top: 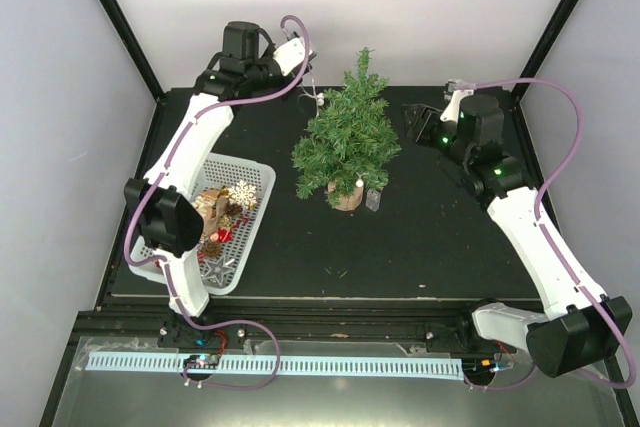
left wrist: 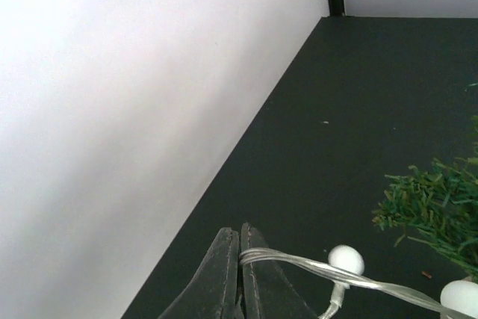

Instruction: Decorate the small christmas tree

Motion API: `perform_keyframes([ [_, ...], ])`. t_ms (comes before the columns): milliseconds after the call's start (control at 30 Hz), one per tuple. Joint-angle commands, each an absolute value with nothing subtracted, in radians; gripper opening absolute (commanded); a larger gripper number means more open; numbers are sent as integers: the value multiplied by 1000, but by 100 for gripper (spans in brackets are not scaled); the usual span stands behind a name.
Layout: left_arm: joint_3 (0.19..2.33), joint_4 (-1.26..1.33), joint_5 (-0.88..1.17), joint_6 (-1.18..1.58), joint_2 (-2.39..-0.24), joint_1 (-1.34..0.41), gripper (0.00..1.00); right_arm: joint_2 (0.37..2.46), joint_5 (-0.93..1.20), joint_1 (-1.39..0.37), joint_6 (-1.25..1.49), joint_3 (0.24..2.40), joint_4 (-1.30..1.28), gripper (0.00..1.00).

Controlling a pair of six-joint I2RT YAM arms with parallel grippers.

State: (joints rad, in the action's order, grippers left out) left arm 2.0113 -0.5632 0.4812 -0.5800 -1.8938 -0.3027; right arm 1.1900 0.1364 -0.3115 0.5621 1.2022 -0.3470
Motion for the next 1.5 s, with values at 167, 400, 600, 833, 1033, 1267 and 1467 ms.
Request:
perform_keyframes([
  [167, 2052, -435, 447, -541, -1904, -320, 1, 1203, 141, -296, 554, 1204, -284, 59],
  [400, 2079, -316, 541, -419, -1994, -323, 2, 1266, 248, -223, 589, 1164, -163, 59],
  [600, 2092, -252, 710, -318, -2066, -324, 2, 1395, 332, -207, 529, 1245, -142, 59],
  [833, 2101, -155, 884, -204, -2131, -322, 3, 1552, 450, -205, 370, 1380, -171, 60],
  [1033, 2102, 4, 1013, -47, -2173, -322, 4, 1622, 545, -174, 254, 1427, -135, 65],
  [1267, 2121, 207, 1127, 171, -2233, -322, 6, 1703, 727, -138, 190, 1503, -157, 72],
  [1467, 2171, 379, 1226, 390, -2314, -324, 6, 1779, 890, -137, 152, 1574, -204, 73],
])
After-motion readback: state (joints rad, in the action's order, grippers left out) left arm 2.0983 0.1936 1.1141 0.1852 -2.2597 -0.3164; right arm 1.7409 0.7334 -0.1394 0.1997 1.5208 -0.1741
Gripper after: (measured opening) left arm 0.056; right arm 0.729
